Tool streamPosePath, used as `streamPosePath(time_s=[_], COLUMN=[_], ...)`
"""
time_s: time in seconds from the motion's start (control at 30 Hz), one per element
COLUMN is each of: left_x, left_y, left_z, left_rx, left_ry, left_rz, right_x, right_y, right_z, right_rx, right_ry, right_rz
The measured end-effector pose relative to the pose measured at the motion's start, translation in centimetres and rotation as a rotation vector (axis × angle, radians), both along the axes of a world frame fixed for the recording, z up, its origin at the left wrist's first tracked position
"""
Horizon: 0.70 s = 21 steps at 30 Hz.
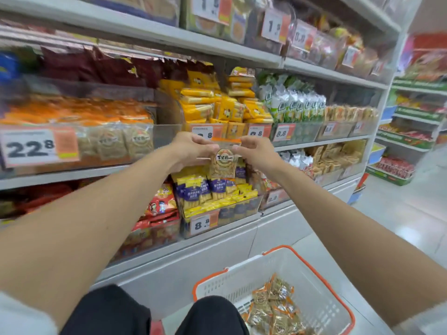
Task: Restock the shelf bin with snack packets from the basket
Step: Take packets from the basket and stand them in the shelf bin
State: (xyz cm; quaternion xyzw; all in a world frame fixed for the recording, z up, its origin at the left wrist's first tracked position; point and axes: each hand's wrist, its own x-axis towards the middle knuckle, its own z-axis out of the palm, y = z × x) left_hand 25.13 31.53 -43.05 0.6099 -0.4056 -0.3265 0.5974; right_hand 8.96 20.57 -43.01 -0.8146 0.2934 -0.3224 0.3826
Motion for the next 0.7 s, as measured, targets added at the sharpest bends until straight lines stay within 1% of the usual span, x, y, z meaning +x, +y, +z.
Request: streamPosePath(time_s=[0.13, 0.27, 0.43, 0.5, 0.6, 0.7], left_x=[4.5, 9.2, 15.4, 17.6, 20.5, 23.9], left_y=[2.2, 4.2, 4.3, 3.3, 1.2, -1.7], left_z=[4.7, 8.7, 11.8, 12.5, 12.7, 12.2], left_rx=[-0.085, -0.103, -0.132, -0.124, -0.089, 0.004], left_ry=[0.003, 0.005, -0.114, -0.159, -0.261, -0.374], left_rz=[0.077, 0.06, 0.16, 0.221, 0.29, 0.363], right_x=[4.7, 10.5, 18.0, 20.7, 24.0, 27.2], right_y=[2.1, 2.8, 1.7, 0.9, -1.0, -3.3], right_z=[5.3, 9.5, 11.9, 12.4, 12.5, 12.3], right_rx=[-0.104, -0.198, -0.271, -0.365, -0.459, -0.527], right_ry=[-0.055, -0.079, -0.09, -0.067, -0.017, 0.078], right_rz=[0.056, 0.128, 0.151, 0.123, 0.062, 0.048])
